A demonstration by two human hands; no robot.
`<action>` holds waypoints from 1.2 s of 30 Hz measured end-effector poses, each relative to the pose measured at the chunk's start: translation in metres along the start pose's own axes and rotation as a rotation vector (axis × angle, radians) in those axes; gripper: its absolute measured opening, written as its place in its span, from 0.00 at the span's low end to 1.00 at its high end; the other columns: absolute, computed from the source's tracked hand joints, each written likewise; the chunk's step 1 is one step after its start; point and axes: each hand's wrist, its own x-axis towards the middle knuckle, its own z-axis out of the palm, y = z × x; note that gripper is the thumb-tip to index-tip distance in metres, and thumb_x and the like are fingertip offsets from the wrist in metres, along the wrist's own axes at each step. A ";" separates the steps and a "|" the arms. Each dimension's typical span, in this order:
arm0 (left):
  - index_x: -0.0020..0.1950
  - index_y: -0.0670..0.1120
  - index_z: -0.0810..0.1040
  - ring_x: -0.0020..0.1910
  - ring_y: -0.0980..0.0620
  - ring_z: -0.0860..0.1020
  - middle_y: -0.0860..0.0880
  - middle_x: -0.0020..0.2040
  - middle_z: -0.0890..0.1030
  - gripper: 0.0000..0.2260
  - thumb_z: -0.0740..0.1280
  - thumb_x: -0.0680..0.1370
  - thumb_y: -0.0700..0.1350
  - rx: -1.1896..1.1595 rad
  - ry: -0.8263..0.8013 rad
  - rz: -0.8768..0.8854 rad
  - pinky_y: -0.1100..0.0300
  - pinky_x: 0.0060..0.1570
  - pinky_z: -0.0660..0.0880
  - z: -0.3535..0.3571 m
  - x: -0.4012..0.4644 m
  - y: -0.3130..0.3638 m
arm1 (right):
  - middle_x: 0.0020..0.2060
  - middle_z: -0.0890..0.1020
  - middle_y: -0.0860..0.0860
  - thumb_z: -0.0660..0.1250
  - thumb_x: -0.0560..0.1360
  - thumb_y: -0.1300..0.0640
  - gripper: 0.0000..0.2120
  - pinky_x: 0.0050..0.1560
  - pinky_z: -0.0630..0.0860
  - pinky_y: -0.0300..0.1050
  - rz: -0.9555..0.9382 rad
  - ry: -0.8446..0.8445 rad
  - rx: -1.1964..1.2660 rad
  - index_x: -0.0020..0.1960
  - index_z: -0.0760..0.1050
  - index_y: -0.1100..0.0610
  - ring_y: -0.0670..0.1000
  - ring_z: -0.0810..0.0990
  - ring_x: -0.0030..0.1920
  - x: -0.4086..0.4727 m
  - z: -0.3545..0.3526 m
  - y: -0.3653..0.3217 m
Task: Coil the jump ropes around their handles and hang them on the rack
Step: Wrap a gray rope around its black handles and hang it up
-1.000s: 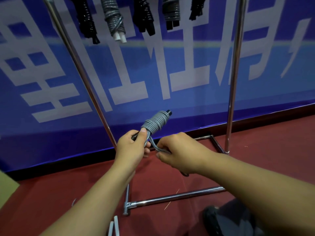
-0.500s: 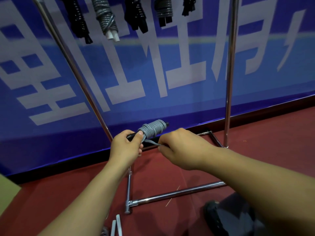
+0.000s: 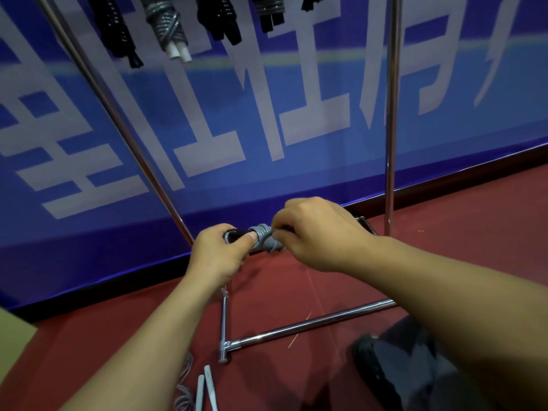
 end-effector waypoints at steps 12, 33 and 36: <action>0.42 0.45 0.81 0.28 0.54 0.75 0.51 0.28 0.78 0.07 0.70 0.79 0.45 0.003 -0.341 0.067 0.57 0.33 0.74 0.007 -0.013 0.007 | 0.47 0.82 0.47 0.65 0.79 0.50 0.08 0.46 0.78 0.51 0.147 0.030 0.041 0.50 0.82 0.49 0.54 0.79 0.49 0.005 0.003 0.012; 0.47 0.49 0.82 0.35 0.54 0.79 0.47 0.38 0.82 0.11 0.65 0.76 0.54 0.067 -0.513 0.392 0.62 0.38 0.73 0.004 -0.027 0.024 | 0.38 0.86 0.48 0.77 0.71 0.53 0.04 0.51 0.81 0.46 0.544 -0.033 0.560 0.39 0.86 0.52 0.47 0.84 0.45 0.015 0.009 0.034; 0.46 0.49 0.81 0.32 0.59 0.76 0.52 0.34 0.80 0.06 0.67 0.80 0.49 0.042 -0.526 0.406 0.67 0.35 0.71 0.002 -0.030 0.027 | 0.36 0.85 0.49 0.78 0.71 0.54 0.05 0.47 0.80 0.45 0.568 -0.042 0.622 0.38 0.85 0.53 0.47 0.83 0.40 0.016 0.008 0.035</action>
